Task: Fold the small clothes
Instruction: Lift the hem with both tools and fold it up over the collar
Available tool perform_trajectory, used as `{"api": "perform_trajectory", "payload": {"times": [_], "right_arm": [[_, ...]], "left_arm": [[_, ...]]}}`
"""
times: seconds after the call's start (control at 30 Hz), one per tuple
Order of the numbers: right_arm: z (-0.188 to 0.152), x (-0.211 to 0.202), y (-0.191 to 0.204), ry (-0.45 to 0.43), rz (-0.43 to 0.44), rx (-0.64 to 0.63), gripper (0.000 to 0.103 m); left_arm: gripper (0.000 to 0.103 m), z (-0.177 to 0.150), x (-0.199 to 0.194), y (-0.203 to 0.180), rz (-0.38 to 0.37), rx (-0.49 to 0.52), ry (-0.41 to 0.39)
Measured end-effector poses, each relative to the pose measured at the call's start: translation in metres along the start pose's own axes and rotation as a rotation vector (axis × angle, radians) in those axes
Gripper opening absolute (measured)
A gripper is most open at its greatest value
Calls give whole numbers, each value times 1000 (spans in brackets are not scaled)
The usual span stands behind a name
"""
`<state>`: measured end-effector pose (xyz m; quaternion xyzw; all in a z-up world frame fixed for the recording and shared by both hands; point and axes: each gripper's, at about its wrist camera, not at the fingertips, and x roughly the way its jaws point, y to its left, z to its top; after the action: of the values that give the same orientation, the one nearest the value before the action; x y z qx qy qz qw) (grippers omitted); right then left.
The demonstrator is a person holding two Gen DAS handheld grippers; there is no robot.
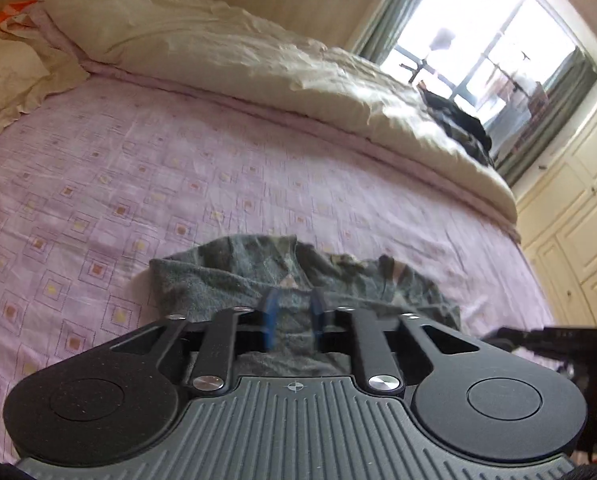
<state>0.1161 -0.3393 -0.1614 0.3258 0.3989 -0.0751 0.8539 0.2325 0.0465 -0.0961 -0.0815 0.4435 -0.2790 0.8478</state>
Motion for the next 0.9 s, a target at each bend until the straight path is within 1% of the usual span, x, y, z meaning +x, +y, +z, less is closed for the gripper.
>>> {"api": "perform_trajectory", "payload": {"times": [0.03, 0.07, 0.13, 0.2, 0.3, 0.37, 0.43, 0.5, 0.57, 0.6, 0.63, 0.67, 0.73, 0.77, 0.9], "right_arm": [[0, 3, -2, 6, -7, 3, 12], [-1, 6, -3, 13, -18, 6, 12], [-4, 9, -7, 26, -39, 18, 12], [-9, 9, -12, 32, -51, 36, 12], [-14, 9, -18, 41, -65, 64, 12], [-16, 9, -22, 45, -68, 71, 12], [-17, 8, -24, 50, -61, 71, 12], [-16, 10, -26, 56, -46, 64, 12], [-15, 13, -26, 66, -33, 51, 12], [-14, 15, -26, 70, -25, 48, 12], [-14, 16, -27, 74, -20, 42, 12], [-13, 16, -27, 76, -17, 39, 12], [-14, 15, -29, 78, -11, 46, 12], [-14, 12, -30, 75, -6, 56, 12], [-17, -7, -31, 62, 11, 89, 12]], "left_arm": [[41, -3, 13, 2, -5, 27, 48], [42, -8, 23, 3, -11, 49, 90], [42, -25, 49, 3, -39, 102, 199], [42, -42, 67, 0, -73, 152, 298], [42, -65, 84, -12, -118, 221, 378], [42, -75, 93, -19, -132, 238, 405], [42, -80, 99, -25, -129, 241, 411], [44, -81, 106, -30, -96, 239, 412], [43, -79, 113, -33, -76, 225, 403], [42, -78, 115, -34, -77, 213, 396], [37, -78, 115, -36, -74, 205, 387], [6, -78, 114, -38, -72, 206, 380], [5, -80, 110, -44, -71, 196, 365], [5, -81, 103, -46, -67, 193, 336], [5, -70, 52, -51, 3, 157, 136]]}}
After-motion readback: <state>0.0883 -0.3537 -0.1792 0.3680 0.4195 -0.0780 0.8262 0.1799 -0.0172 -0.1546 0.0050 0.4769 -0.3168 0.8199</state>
